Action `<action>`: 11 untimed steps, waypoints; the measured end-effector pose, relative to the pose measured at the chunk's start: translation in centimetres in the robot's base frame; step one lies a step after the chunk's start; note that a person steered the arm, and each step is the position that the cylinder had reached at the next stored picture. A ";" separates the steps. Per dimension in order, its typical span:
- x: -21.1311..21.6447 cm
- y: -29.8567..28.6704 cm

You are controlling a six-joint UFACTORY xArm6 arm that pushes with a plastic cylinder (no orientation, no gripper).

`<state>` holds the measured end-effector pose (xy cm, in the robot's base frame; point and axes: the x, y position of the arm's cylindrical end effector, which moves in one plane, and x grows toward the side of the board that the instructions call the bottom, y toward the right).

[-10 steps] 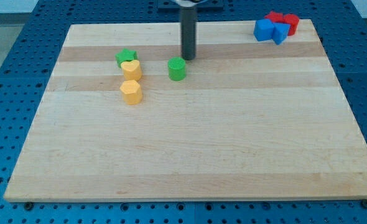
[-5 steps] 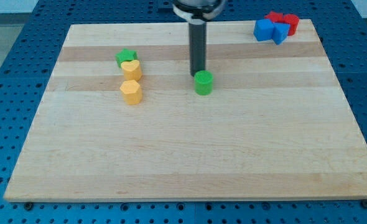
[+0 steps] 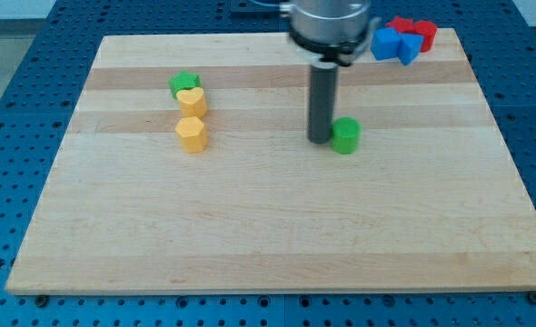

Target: Move the green circle to the center right

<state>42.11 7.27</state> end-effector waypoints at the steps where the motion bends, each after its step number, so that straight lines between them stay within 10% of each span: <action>1: 0.0 5.5; 4: 4.9 5.0; 11: -3.2 8.2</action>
<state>38.95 15.44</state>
